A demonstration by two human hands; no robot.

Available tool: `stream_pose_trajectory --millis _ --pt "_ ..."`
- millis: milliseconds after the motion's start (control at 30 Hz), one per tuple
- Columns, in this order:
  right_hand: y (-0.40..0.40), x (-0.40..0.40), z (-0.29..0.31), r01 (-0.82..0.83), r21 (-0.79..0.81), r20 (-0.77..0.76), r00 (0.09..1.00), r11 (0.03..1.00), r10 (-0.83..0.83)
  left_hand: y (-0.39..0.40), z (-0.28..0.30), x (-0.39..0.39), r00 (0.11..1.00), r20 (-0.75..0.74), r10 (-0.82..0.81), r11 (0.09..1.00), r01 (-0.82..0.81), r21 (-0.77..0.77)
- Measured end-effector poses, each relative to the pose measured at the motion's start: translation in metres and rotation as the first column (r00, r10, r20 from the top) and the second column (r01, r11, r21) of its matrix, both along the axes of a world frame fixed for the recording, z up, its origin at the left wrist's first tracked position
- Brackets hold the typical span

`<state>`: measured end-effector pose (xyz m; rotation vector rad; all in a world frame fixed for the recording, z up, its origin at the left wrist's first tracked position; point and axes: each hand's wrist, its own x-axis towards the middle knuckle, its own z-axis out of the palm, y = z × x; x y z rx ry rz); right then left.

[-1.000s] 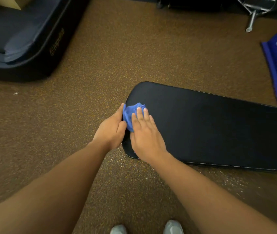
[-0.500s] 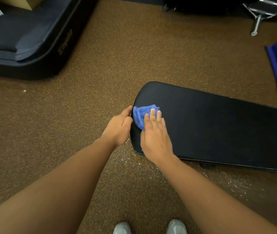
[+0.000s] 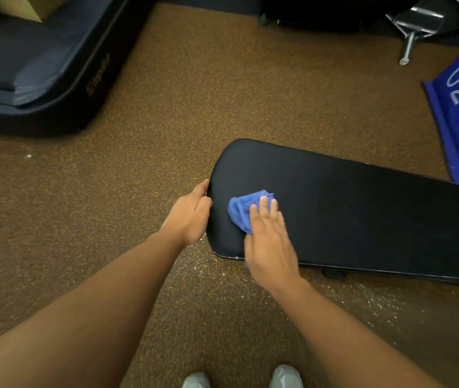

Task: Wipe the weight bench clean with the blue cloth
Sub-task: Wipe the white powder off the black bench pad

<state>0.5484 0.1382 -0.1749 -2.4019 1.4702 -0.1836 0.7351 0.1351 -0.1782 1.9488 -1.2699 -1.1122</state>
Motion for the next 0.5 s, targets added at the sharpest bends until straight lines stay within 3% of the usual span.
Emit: stream_pose_trajectory --millis 100,200,267,367,500 --pt "0.016 0.01 -0.011 -0.14 -0.085 -0.088 0.987 0.986 0.132 -0.002 -0.002 0.001 0.999 0.043 -0.008 1.0 0.009 -0.025" --pt "0.026 -0.021 -0.013 -0.408 -0.098 -0.174 0.905 0.908 0.388 -0.002 -0.003 0.002 0.998 0.057 -0.002 0.999 0.004 -0.034" --pt "0.023 -0.043 -0.01 -0.487 -0.084 -0.193 0.864 0.869 0.466 -0.001 -0.003 -0.001 0.998 0.063 -0.013 1.0 0.015 -0.027" --pt "0.008 -0.054 -0.008 -0.425 -0.069 -0.179 0.895 0.903 0.408 0.0 -0.003 -0.001 0.999 0.05 -0.015 0.999 0.016 -0.03" --pt "0.0 -0.007 -0.008 -0.141 -0.083 -0.048 0.989 0.987 0.138 -0.001 -0.001 -0.003 0.999 0.012 0.035 0.999 -0.034 -0.011"
